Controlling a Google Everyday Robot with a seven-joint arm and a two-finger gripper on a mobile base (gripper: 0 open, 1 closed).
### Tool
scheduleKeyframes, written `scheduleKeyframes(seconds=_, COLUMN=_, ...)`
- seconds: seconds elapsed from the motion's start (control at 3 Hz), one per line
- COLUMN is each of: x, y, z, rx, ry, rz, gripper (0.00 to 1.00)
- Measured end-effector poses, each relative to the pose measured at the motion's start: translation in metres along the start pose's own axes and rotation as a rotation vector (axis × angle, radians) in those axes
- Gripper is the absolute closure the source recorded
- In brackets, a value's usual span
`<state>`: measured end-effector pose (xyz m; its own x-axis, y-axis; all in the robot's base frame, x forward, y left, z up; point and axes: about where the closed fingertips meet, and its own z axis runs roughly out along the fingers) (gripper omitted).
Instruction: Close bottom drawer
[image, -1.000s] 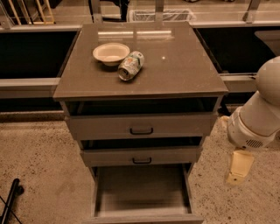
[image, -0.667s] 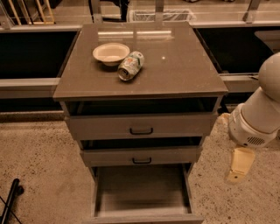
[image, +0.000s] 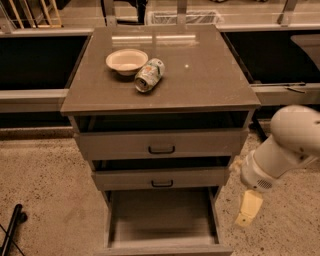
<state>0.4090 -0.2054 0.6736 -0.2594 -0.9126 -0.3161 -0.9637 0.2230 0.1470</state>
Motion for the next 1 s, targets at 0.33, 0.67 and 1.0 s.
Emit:
scheduleKeyframes(seconds=0.33, x=0.017, y=-0.002, z=0.101, rx=-0.134, ry=-0.144, rz=0.041, gripper=0.0)
scheduleKeyframes(seconds=0.67, x=0.019, y=0.002, z=0.109, rx=-0.156, ry=-0.14, rz=0.048, gripper=0.0)
scheduleKeyframes(seconds=1.0, x=0.01, y=-0.012, z=0.125, rx=-0.186, ry=-0.161, rz=0.018, gripper=0.0)
